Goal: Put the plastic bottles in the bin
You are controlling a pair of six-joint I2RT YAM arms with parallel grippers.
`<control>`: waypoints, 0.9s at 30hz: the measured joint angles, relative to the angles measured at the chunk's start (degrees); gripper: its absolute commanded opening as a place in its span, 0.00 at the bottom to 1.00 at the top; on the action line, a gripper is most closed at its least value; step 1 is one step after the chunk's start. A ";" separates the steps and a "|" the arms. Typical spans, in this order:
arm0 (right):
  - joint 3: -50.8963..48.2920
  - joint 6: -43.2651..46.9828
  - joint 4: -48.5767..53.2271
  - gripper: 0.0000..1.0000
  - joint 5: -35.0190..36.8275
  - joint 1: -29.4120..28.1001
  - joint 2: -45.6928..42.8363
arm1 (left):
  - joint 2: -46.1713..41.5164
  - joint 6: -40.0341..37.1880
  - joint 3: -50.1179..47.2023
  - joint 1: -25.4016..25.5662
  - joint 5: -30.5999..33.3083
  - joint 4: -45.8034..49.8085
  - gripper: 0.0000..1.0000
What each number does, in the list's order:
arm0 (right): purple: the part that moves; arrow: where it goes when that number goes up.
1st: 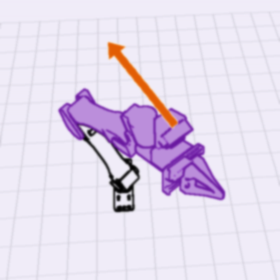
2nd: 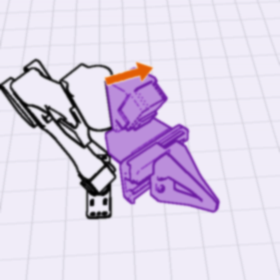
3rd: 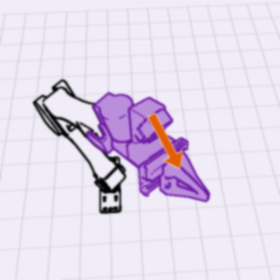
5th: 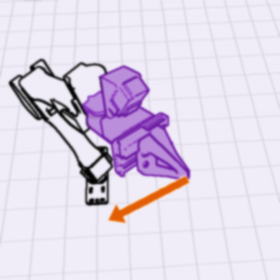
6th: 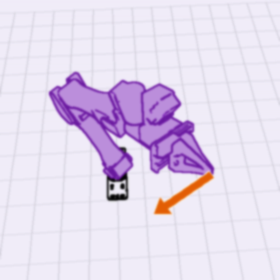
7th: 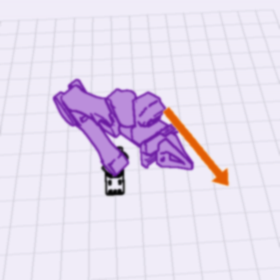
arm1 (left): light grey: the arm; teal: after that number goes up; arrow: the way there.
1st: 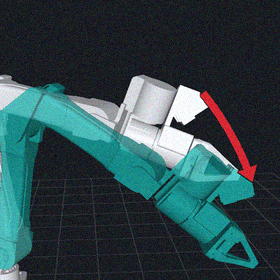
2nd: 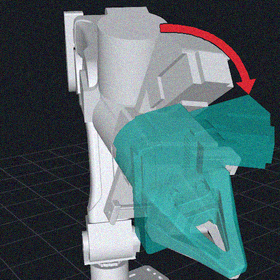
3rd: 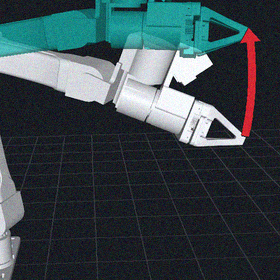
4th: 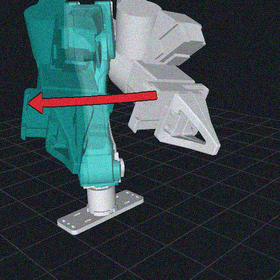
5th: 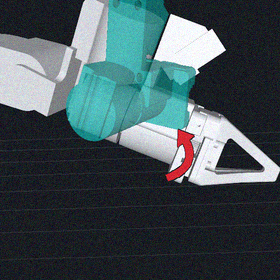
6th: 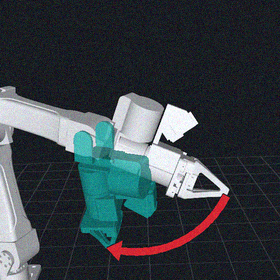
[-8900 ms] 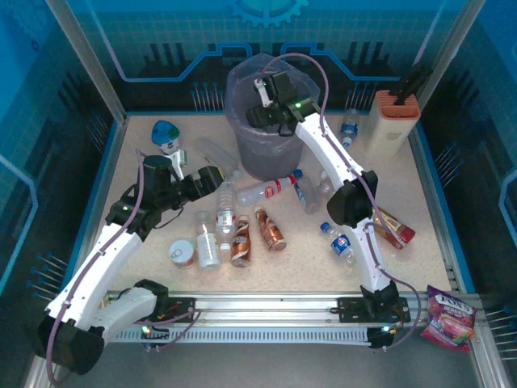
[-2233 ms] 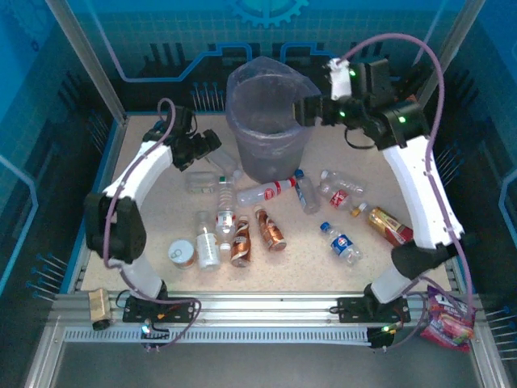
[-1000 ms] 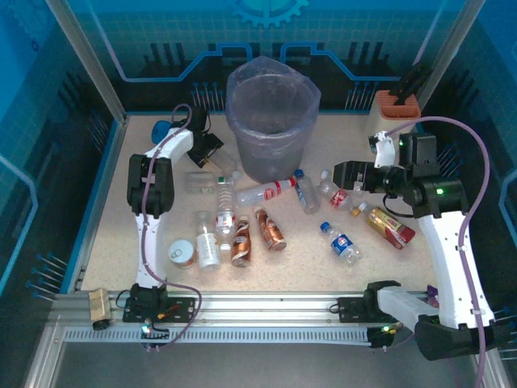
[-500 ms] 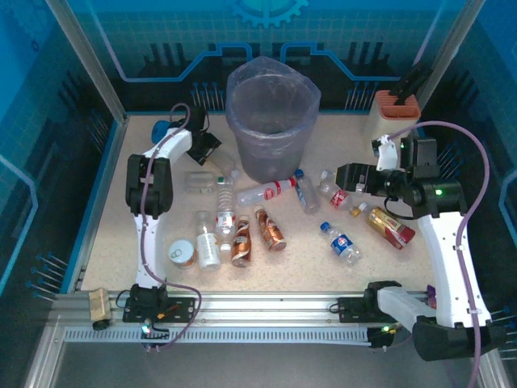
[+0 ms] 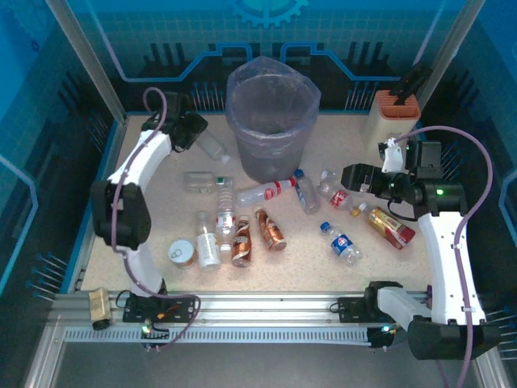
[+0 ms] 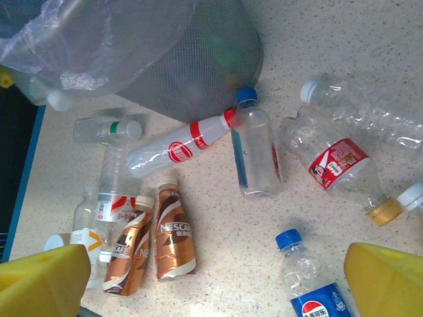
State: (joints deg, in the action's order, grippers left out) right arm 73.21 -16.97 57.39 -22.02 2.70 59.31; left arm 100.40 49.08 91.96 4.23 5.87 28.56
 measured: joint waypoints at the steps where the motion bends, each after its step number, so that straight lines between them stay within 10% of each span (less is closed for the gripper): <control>1: 0.00 0.02 0.00 0.99 -0.26 0.00 0.00 | -1.77 -0.61 0.00 0.00 0.92 0.07 0.42; 13: -0.50 -0.15 0.00 0.98 -2.99 0.48 -0.28 | -19.37 -11.85 4.68 6.54 11.10 3.13 0.34; 27: -3.93 -2.78 -1.77 0.95 -6.40 0.55 -1.09 | -5.97 -28.37 24.48 23.43 15.78 -1.01 0.11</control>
State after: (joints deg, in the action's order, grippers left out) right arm 69.28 -19.75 55.61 -28.42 3.25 58.22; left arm 94.43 20.71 116.44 27.66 21.65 27.55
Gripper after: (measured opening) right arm 0.951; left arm 0.500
